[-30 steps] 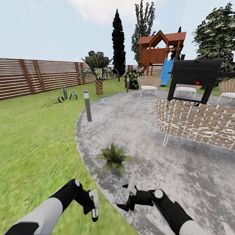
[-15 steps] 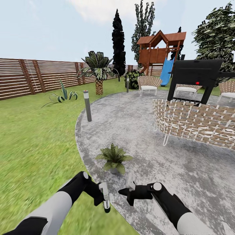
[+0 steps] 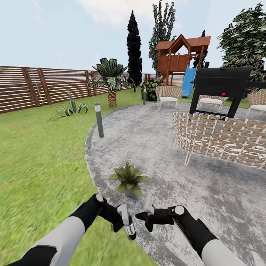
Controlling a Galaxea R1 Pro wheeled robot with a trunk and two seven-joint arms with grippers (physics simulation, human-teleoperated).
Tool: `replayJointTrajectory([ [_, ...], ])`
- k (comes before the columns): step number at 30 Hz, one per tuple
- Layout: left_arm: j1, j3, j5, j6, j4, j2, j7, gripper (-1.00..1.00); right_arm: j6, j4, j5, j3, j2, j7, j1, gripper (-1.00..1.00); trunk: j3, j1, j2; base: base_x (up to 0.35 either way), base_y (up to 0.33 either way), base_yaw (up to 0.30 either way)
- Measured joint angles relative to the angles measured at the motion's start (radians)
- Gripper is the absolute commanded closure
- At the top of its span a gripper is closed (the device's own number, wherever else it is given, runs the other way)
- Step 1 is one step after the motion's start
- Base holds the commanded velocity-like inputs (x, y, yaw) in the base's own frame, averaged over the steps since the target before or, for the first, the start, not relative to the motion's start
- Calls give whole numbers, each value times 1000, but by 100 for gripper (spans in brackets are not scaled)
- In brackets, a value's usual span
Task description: Pick up the pesticide atomizer in the garden and spray insectifuge to fully cover both potted plants in the garden.
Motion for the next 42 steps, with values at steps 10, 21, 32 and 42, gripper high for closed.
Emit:
replayJointTrajectory([
  [10,7,4,3,-4,13,-10,2,100,0,0,0,0,-2,0,-1,100,0,0,0,0,0,0],
  [21,9,5,5,-16,14,-18,15,100,1,-20,-2,0,-1,0,-6,100,0,0,0,0,0,0],
  [32,9,5,44,-21,14,-27,15,100,1,-21,-1,0,-1,0,-6,100,0,0,0,0,0,0],
  [42,9,3,81,-35,14,-33,13,100,1,-20,0,0,-1,0,-6,100,0,0,0,0,0,0],
])
